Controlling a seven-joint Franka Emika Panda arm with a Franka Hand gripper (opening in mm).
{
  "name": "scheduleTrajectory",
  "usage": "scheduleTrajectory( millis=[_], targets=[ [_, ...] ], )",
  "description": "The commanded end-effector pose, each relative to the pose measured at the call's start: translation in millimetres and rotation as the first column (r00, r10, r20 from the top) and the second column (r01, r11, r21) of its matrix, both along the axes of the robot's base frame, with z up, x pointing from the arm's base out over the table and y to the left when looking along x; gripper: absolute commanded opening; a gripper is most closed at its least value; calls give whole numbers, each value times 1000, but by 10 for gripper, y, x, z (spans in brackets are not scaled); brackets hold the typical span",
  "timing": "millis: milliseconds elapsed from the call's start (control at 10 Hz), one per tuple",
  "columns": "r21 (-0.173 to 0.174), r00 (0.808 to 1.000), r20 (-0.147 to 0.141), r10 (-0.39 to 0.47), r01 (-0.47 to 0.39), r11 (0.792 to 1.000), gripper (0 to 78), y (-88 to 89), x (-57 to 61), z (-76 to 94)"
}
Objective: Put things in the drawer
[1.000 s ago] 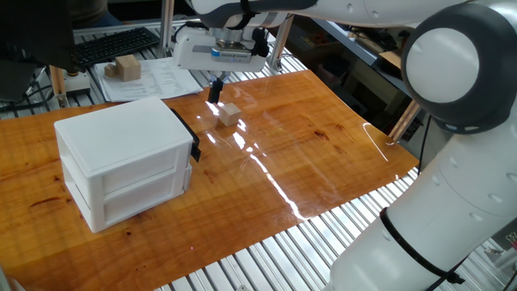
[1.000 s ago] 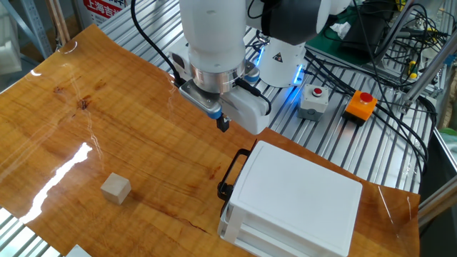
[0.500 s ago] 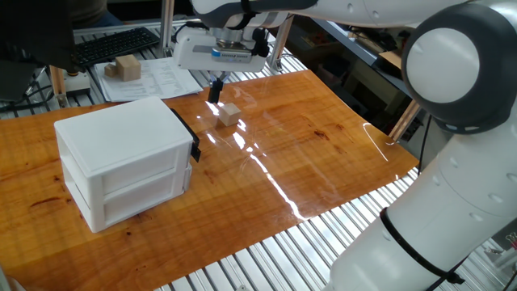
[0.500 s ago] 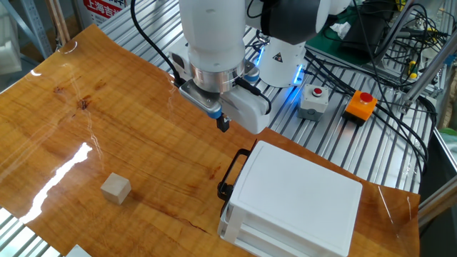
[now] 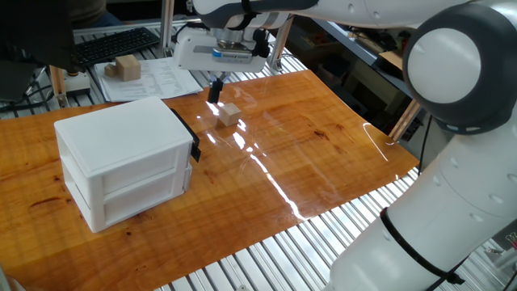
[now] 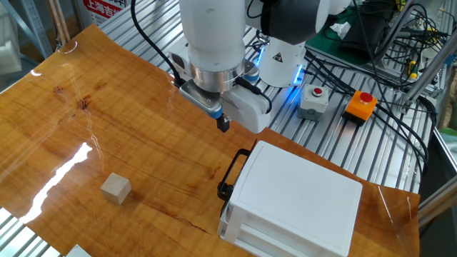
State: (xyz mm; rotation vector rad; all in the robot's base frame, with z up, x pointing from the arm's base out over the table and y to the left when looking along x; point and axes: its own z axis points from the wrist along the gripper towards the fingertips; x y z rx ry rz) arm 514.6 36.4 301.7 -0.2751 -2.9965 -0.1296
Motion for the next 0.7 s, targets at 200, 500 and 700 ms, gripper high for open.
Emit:
scheduleTrajectory(
  millis=[200,500,700],
  targets=[
    [10,1000,14,3,-3,1000,0,39,47,-1],
    [3,1000,14,13,-13,1000,0,158,139,-87],
    [2,1000,17,24,-24,1000,0,231,195,-148]
  ],
)
